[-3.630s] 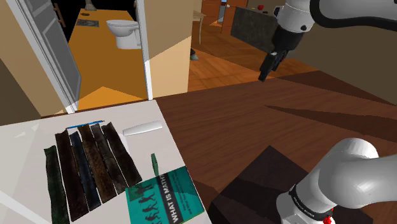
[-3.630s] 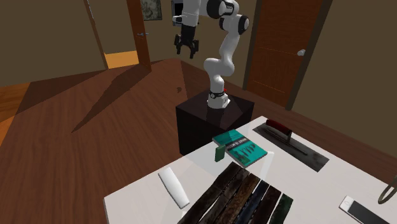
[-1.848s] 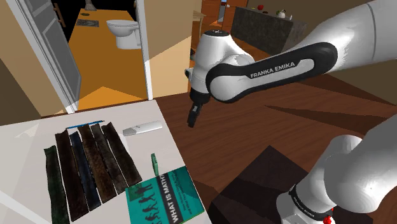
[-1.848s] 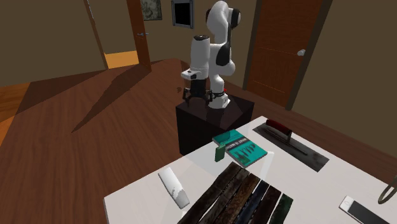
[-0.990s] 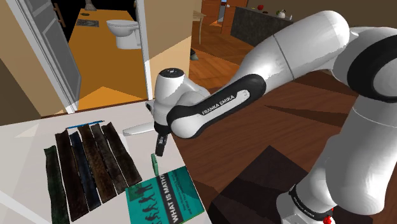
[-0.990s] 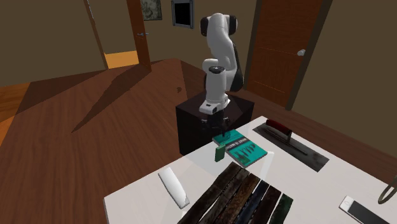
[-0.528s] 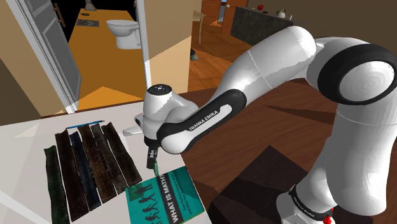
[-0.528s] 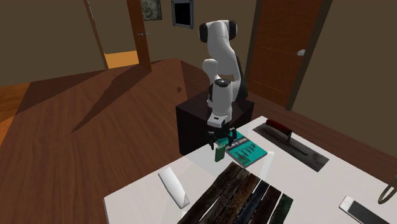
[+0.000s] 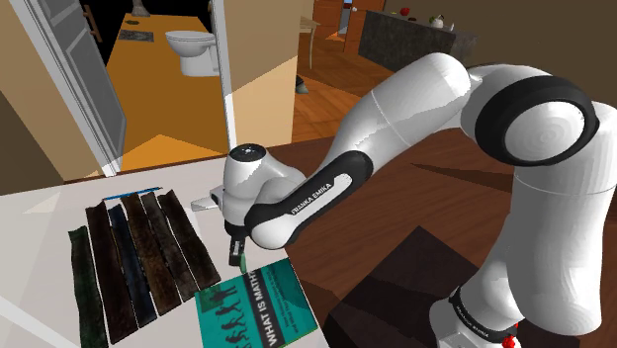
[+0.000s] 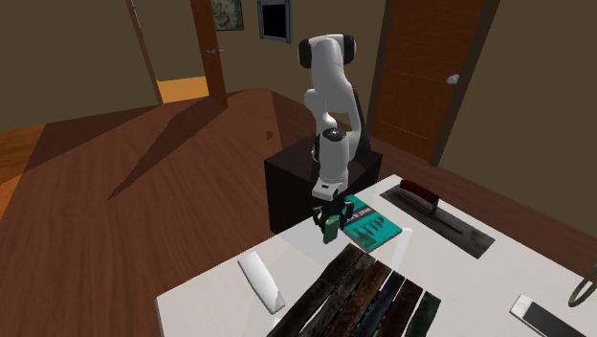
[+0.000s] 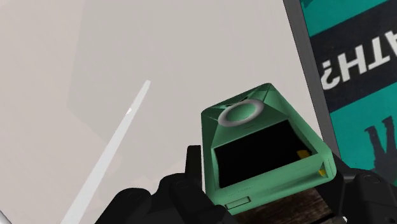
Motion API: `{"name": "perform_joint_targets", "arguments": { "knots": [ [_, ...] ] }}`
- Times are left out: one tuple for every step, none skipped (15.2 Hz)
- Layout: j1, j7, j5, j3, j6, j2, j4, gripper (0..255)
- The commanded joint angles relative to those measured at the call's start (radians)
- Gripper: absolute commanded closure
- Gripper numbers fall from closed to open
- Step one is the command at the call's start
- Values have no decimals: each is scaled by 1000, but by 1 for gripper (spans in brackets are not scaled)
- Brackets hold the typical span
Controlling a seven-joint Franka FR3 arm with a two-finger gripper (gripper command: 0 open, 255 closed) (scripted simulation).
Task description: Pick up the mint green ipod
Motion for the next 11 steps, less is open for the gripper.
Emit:
{"name": "perform_joint_targets", "arguments": {
  "knots": [
    [1,0,0,0,1,2,0,255],
    [1,1,0,0,1,1,0,255],
    [1,1,0,0,0,2,0,255],
    [1,1,0,0,0,2,1,255],
    [1,1,0,0,0,1,0,255],
    [1,1,0,0,0,1,1,255],
    [1,0,0,0,0,1,0,255],
    [-1,-1,1,0,1,-1,-3,255],
    [-3,-3,4,3,-9,-11,-3,255],
    [-5,-5,8,6,-19,-21,-3,255],
    [-7,-7,12,9,-30,-31,-2,255]
  ]
}}
